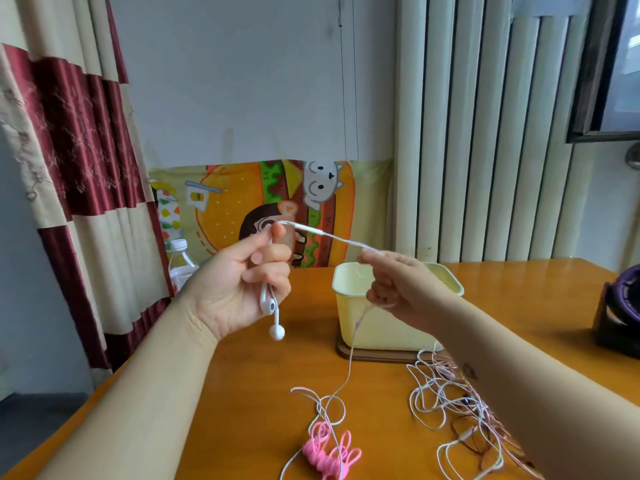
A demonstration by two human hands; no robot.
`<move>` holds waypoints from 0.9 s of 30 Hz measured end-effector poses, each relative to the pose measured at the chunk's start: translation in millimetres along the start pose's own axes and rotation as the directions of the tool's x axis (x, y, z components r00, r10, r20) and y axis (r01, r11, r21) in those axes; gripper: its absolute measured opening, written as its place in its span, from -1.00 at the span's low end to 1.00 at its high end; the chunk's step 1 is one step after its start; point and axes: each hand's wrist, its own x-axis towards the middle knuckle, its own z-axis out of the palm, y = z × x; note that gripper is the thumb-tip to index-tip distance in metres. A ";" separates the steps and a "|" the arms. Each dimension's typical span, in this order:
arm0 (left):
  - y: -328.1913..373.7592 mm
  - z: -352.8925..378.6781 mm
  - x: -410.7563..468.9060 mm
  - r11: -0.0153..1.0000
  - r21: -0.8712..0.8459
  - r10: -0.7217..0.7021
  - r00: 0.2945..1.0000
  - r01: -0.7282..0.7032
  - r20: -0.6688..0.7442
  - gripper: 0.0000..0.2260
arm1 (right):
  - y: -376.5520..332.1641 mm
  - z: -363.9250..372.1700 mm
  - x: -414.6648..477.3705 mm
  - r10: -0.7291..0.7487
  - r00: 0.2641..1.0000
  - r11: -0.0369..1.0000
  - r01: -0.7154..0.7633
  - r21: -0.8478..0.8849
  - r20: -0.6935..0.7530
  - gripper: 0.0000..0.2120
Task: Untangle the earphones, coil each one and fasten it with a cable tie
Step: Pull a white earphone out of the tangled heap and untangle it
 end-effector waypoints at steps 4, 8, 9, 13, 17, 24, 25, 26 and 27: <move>5.6 -6.7 -4.7 0.972 0.124 0.224 0.953 -0.201 -0.204 -0.78 | -5.3 -23.8 -5.2 0.234 0.867 0.970 -0.179 -0.163 0.440 -0.81; 14.2 -25.0 -13.3 0.982 0.039 0.189 0.971 -0.185 -0.149 -0.73 | -2.3 -48.5 -1.9 0.281 0.912 0.958 -0.249 -0.139 0.299 -0.53; 14.6 -26.2 -14.1 0.980 0.034 0.199 0.970 -0.196 -0.140 -0.73 | 0.1 -51.0 -0.8 0.282 0.925 0.958 -0.257 -0.126 0.255 -0.52; 14.5 -24.9 -13.9 0.953 0.079 0.301 0.940 -0.292 -0.161 -0.73 | 6.6 -54.4 3.8 0.287 0.951 0.947 -0.265 -0.179 0.113 -0.80; 18.1 -33.2 -20.5 0.934 0.125 0.356 0.908 -0.335 -0.222 -0.75 | 8.3 -61.1 7.6 0.293 0.954 0.939 -0.276 -0.203 0.058 -0.55; 12.8 -90.4 -43.3 0.790 0.602 0.283 0.806 0.111 -0.520 -0.79 | -7.0 -58.9 6.4 0.422 0.907 0.742 -0.346 -0.574 -0.002 -0.51; 9.6 -100.6 -46.6 0.685 0.685 0.273 0.784 0.248 -0.557 -0.77 | -8.6 -59.8 8.0 0.401 0.915 0.741 -0.345 -0.576 -0.032 -0.61; 4.8 -110.4 -50.0 0.578 0.730 0.255 0.769 0.365 -0.586 -0.76 | -9.5 -60.7 9.7 0.359 0.931 0.772 -0.336 -0.539 -0.065 -0.72; -1.0 -118.5 -51.6 0.491 0.748 0.228 0.763 0.447 -0.605 -0.77 | -10.7 -60.9 11.8 0.297 0.950 0.828 -0.307 -0.469 -0.099 -0.80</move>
